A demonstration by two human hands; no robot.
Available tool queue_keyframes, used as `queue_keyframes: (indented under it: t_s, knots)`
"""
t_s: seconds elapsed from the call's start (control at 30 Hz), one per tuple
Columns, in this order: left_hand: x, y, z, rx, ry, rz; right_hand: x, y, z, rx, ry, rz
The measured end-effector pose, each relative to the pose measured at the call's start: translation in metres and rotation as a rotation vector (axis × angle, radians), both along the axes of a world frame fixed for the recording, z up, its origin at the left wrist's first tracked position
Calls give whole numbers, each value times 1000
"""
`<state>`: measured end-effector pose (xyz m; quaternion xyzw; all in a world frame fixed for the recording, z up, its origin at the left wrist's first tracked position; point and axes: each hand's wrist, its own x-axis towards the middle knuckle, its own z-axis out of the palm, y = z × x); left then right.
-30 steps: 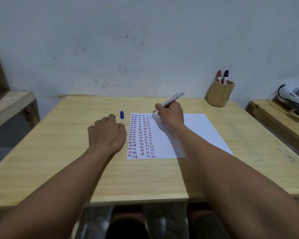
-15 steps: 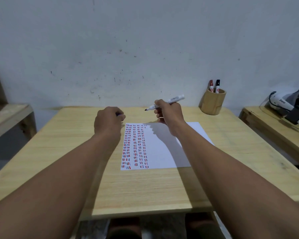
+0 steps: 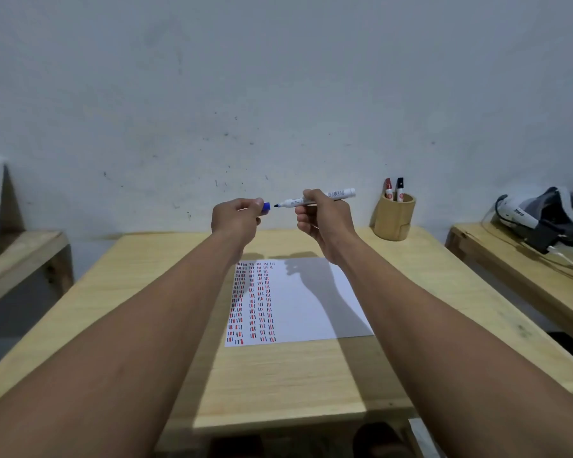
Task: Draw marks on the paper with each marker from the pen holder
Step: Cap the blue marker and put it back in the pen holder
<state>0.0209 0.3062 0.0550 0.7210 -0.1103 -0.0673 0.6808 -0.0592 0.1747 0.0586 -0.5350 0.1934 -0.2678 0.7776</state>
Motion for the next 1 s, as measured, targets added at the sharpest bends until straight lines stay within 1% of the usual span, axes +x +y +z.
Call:
queue_keyframes:
  t_s: [0.17, 0.33, 0.5, 0.6, 0.67, 0.77, 0.83, 0.9, 0.93, 1.0]
  knots:
    - [-15, -13, 15, -14, 16, -121, -8, -6, 5, 5, -10, 38]
    - [-21, -25, 24, -40, 5, -150, -15, -17, 10, 48, -61, 70]
    - [-27, -35, 33, -68, -79, -146, -26, -26, 17, -3, -14, 64]
    - [-30, -40, 36, -74, -122, -132, -27, -30, 24, 140, -82, 45]
    - [-32, -45, 37, -74, -141, -96, -27, -29, 29, 178, -121, -37]
    - [-35, -52, 39, -51, -185, -40, -26, -33, 29, 70, -134, -164]
    - [-38, -57, 43, -24, -234, -8, -29, -34, 31, -116, -77, -198]
    - [-41, -62, 49, 2, -302, 25, -35, -36, 35, -348, 49, -185]
    - [-43, -64, 53, 19, -338, 34, -38, -39, 35, -418, 97, -157]
    - [-44, -68, 61, 73, -409, 30, -46, -46, 37, -496, 166, -106]
